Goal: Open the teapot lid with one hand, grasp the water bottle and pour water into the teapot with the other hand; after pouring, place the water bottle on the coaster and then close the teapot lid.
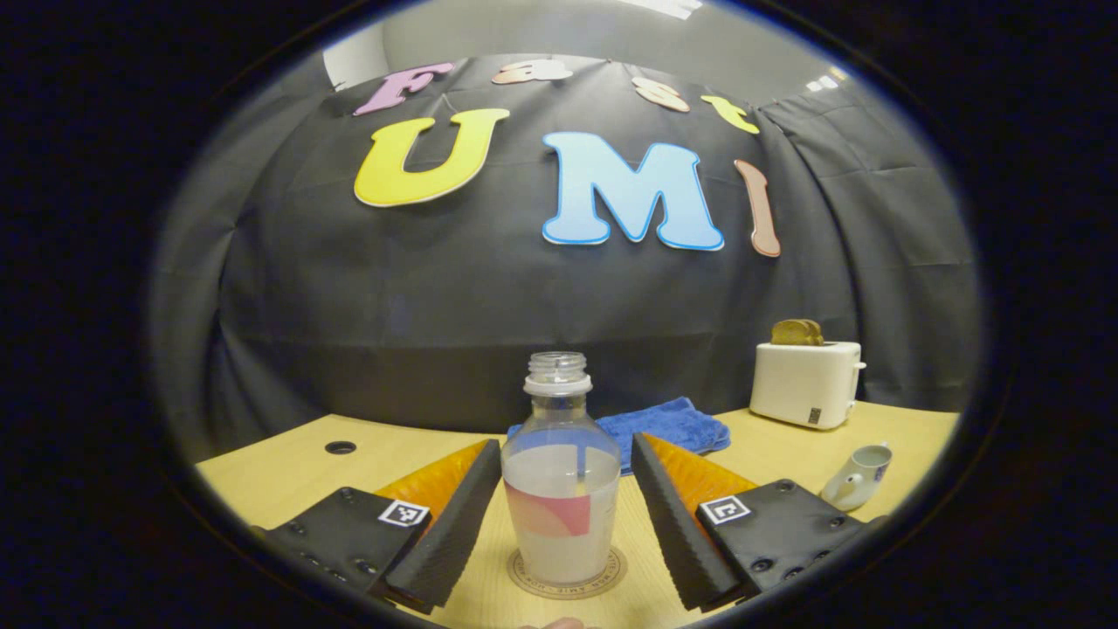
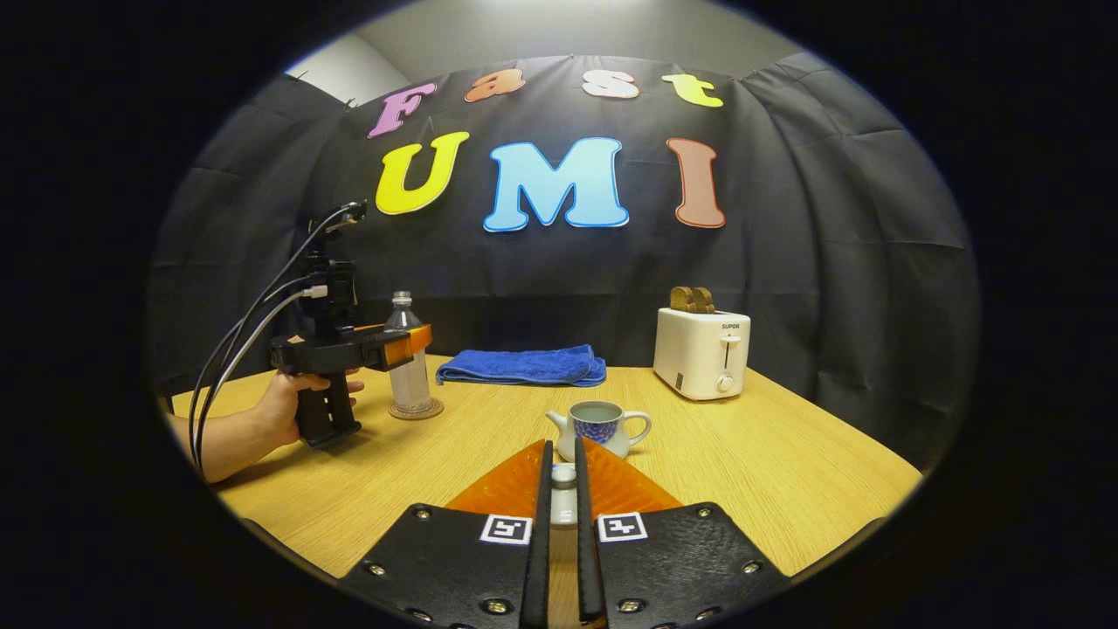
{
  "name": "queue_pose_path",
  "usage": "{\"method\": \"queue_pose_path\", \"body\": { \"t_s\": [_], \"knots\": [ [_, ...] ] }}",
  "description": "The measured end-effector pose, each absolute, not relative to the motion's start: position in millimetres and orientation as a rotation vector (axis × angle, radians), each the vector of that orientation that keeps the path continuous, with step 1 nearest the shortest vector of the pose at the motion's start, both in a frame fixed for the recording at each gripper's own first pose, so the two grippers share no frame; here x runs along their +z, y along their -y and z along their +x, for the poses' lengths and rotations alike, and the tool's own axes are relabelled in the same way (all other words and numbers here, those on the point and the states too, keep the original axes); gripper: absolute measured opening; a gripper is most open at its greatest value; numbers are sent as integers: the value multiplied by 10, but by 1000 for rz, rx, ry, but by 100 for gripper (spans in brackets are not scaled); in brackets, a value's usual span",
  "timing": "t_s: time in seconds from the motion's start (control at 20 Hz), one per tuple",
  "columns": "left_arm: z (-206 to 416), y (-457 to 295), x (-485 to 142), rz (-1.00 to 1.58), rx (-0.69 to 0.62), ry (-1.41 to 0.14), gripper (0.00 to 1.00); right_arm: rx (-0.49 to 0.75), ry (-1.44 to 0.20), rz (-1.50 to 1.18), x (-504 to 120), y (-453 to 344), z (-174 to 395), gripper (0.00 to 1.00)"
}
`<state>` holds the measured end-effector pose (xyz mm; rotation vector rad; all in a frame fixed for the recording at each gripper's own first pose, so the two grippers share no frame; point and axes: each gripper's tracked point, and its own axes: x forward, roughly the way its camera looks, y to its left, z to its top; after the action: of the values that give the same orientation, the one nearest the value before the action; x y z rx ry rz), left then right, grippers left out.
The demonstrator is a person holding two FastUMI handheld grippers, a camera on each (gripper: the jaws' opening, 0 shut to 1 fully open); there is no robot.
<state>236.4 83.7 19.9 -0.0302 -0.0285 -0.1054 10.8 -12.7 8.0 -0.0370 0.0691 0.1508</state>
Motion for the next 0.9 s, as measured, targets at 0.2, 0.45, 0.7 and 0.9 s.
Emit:
{"method": "queue_pose_path", "body": {
  "t_s": [0.2, 0.45, 0.7, 0.9],
  "knots": [
    [2213, -845, 213, -24, -97, 24, 100, 149, -51, -39, 134, 137, 89, 13],
    [1847, -811, 188, -36, -96, 4, 100, 139, -6, -35, 301, 157, 215, 13],
    [1275, -842, 170, -22, -69, -4, 100, 131, 40, -24, 428, 178, 679, 13],
    [775, -742, 242, -43, -92, -7, 100, 111, 54, -59, 460, 203, 1225, 13]
  ]
}}
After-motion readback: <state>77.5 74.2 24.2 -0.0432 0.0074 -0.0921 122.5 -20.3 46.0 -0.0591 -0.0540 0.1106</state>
